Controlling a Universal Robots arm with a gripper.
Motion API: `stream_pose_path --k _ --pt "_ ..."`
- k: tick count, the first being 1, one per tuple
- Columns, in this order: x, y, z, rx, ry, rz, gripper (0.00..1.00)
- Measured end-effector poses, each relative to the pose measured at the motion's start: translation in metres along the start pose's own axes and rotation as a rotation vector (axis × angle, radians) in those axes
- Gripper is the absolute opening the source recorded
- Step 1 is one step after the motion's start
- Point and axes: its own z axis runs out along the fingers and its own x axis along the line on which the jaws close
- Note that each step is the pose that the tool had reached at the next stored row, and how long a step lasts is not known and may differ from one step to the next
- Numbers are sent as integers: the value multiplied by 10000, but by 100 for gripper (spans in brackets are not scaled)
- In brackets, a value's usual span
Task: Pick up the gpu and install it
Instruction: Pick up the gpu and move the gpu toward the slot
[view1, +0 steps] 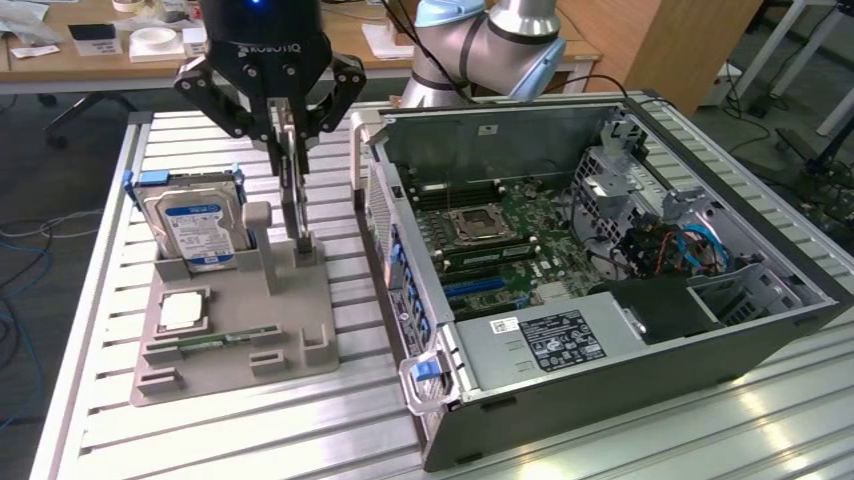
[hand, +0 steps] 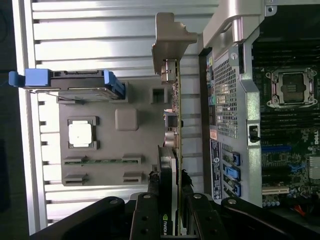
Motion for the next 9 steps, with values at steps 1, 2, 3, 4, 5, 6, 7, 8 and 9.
stream_pose_path --k 1,2,3,4,5,6,7,8,9 --pt "0 0 -1 -1 -1 -1 27" --pt "0 0 -1 -1 -1 0 27" --pt "0 0 -2 1 1 -1 27" --pt "0 0 -2 1 1 0 27" --pt "0 0 -2 1 1 0 27" --pt "0 0 -3 0 0 0 27" --pt "0 0 -5 1 1 0 27" --pt "0 0 -9 2 2 0 27" --pt "0 1 -13 2 2 0 27"
